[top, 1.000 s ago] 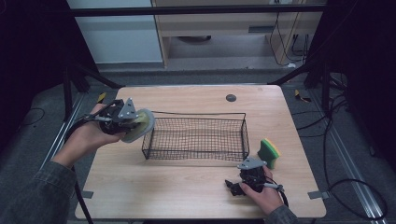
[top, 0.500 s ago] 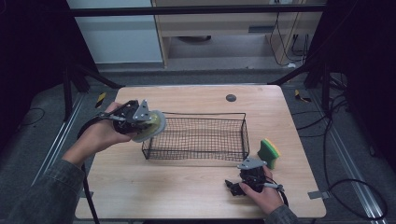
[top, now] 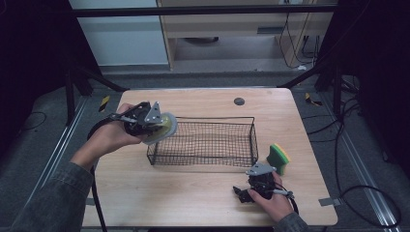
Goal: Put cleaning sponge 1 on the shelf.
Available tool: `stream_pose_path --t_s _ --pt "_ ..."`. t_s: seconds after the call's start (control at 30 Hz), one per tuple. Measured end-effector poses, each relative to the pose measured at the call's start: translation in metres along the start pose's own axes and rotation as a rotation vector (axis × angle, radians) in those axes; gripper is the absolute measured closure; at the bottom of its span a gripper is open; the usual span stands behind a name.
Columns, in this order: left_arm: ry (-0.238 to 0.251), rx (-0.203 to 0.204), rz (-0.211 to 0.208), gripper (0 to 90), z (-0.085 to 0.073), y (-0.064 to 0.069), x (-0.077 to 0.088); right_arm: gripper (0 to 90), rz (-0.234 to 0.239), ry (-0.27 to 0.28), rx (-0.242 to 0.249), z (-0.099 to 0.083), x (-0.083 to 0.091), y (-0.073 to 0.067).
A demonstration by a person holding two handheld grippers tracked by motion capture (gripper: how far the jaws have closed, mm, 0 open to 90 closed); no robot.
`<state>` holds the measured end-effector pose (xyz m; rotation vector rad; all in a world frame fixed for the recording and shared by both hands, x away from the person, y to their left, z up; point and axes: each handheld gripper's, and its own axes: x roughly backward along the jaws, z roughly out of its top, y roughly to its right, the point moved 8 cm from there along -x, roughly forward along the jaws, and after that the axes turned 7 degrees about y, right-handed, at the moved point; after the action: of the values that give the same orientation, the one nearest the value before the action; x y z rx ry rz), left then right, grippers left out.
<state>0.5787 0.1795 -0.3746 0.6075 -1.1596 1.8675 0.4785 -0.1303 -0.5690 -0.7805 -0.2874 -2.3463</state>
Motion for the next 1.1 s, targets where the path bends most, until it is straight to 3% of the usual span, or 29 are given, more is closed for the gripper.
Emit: stream_pose_path --t_s 0.5,1.1 --pt "-0.018 -0.051 0.003 69.0 0.012 0.006 -0.011 0.5 -0.001 0.000 0.000 0.000 0.000 0.000" --pt "-0.023 -0.092 -0.028 69.0 0.028 0.017 -0.027 0.5 -0.001 0.000 0.000 0.000 0.000 0.000"
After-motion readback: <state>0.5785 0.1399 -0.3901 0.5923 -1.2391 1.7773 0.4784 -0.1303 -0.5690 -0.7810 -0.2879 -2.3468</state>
